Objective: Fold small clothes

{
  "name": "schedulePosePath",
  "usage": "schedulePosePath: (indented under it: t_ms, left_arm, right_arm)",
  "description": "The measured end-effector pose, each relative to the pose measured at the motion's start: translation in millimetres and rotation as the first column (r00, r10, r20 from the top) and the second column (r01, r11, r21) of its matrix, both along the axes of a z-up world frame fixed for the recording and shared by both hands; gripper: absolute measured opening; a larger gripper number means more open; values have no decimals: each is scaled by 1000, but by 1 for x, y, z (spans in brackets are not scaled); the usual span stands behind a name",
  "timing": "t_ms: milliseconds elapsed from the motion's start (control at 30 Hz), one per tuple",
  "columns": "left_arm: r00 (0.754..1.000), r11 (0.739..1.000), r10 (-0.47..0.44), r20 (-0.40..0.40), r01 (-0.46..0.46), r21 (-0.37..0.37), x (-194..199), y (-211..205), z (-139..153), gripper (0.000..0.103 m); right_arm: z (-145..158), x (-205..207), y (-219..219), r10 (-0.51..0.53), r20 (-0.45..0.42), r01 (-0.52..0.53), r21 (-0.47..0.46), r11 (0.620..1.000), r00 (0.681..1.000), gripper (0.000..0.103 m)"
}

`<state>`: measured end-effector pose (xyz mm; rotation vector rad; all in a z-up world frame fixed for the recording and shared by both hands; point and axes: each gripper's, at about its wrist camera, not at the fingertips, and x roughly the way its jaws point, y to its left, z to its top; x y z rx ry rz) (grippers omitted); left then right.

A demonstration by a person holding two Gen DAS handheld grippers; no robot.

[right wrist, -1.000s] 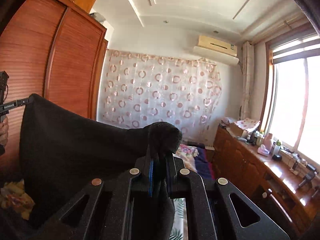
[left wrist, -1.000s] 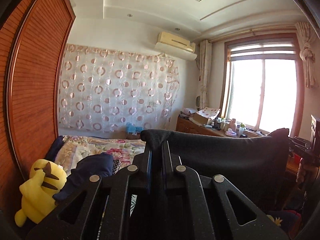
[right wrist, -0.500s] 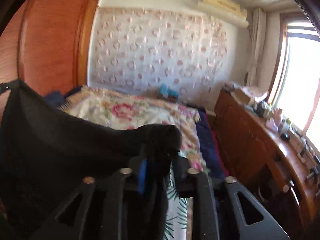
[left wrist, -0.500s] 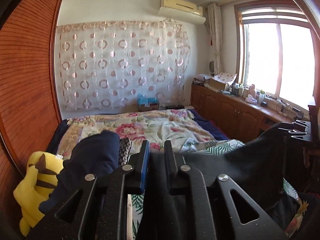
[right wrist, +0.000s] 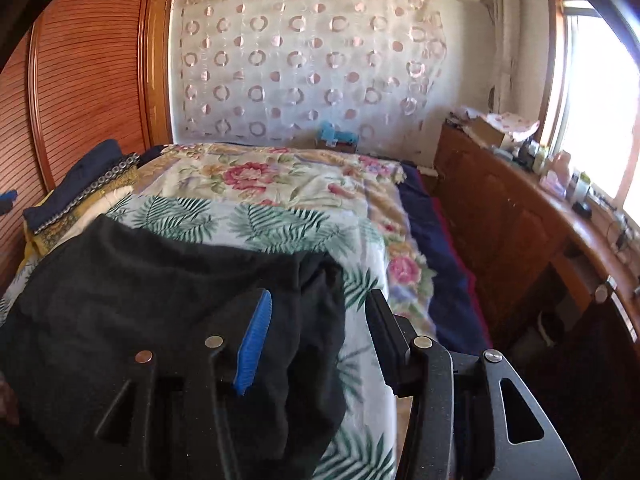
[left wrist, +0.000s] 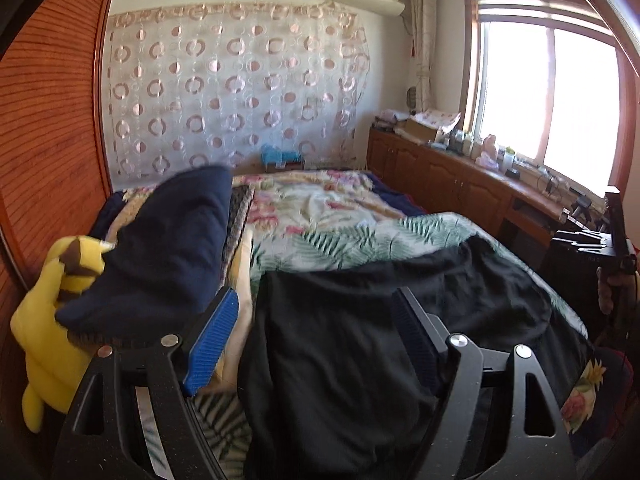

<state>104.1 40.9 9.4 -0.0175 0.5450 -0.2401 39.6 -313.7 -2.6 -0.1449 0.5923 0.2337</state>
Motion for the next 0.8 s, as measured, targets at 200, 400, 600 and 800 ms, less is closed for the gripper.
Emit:
schedulePosePath:
  t_ms: [200, 400, 600, 800]
  left_arm:
    - [996, 999, 30, -89, -29, 15, -19, 8, -37, 79]
    - [984, 998, 55, -171, -53, 19, -25, 9, -62, 79]
    - [980, 998, 55, -191, -56, 3, -26, 11, -71, 71]
    - [976, 1000, 16, -217, -20, -17, -23, 8, -74, 42]
  right_arm:
    - [-14, -21, -11, 16, -73, -12, 48, 999, 997, 51]
    - [-23, -15, -10, 49, -134, -39, 77, 996, 990, 55]
    - [-32, 11, -19, 8, -191, 1, 50, 999, 982, 56]
    - [-23, 27, -20, 27, -216, -17, 50, 999, 976, 56]
